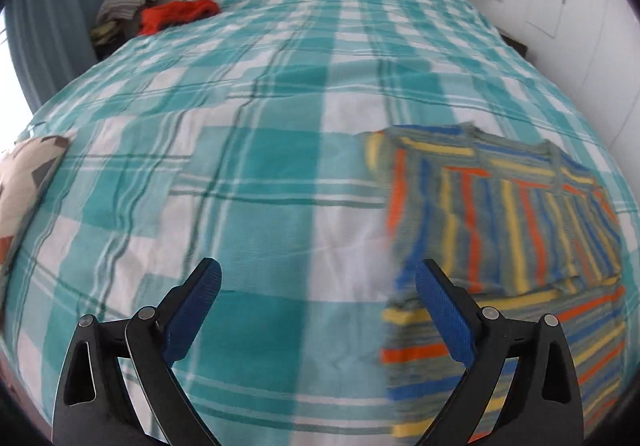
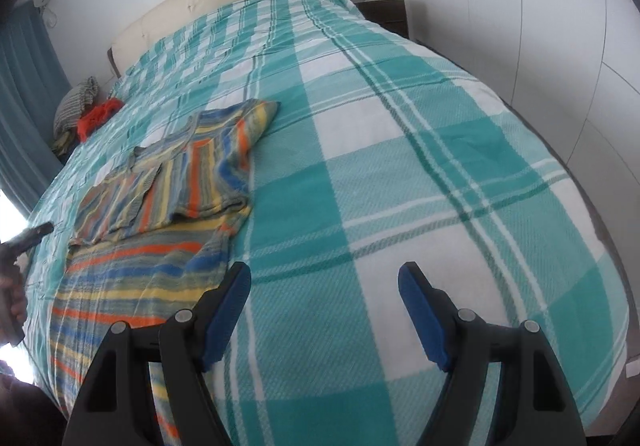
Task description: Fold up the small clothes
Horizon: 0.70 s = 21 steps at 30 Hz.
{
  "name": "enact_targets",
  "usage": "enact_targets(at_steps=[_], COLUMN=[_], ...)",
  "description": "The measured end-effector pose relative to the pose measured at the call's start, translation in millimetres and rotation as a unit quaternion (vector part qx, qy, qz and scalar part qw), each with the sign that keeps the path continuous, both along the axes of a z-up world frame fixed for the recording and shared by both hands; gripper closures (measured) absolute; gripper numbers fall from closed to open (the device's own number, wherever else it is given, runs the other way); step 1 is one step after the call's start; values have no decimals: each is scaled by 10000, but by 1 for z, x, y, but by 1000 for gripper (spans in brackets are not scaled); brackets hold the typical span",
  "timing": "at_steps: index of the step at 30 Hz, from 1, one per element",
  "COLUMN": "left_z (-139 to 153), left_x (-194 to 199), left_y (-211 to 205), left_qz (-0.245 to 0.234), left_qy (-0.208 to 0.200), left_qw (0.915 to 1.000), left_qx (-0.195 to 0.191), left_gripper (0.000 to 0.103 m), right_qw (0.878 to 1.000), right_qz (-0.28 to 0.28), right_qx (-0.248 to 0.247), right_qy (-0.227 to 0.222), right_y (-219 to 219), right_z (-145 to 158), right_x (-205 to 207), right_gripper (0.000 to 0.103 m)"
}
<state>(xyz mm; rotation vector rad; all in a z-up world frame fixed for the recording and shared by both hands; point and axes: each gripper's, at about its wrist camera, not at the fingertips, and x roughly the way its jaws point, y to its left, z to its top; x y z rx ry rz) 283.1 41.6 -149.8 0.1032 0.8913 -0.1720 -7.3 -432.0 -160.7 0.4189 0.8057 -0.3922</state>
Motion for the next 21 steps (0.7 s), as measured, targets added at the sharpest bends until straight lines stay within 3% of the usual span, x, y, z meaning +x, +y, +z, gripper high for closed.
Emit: enact_targets(at_steps=[3, 5, 6, 7, 9, 12, 21], left_z=[-30, -67, -72, -67, -65, -67, -66], left_x=[21, 31, 31, 26, 23, 24, 27], left_y=[26, 32, 38, 45, 47, 44, 47], left_qz=[184, -9, -34, 12, 52, 54, 58], left_qy=[-141, 137, 69, -28, -22, 24, 38], left_qw=[9990, 9980, 9994, 9999, 10000, 9999, 10000], left_qx=[381, 618, 335, 104, 3, 91, 62], left_gripper=[4, 0, 0, 0, 0, 0, 0], right_qw=[9994, 9989, 9986, 9981, 9984, 9960, 9967], right_qz=[-173, -213, -234, -258, -103, 0, -28], right_qx=[-315, -423, -436, -447, -484, -737, -675], right_qy=[18, 65, 173, 331, 285, 511, 444], right_y=[-18, -26, -30, -33, -32, -24, -25], right_z=[-2, -15, -26, -39, -49, -52, -55], right_x=[26, 43, 49, 56, 61, 69, 68], right_gripper=[25, 22, 21, 19, 1, 0, 0])
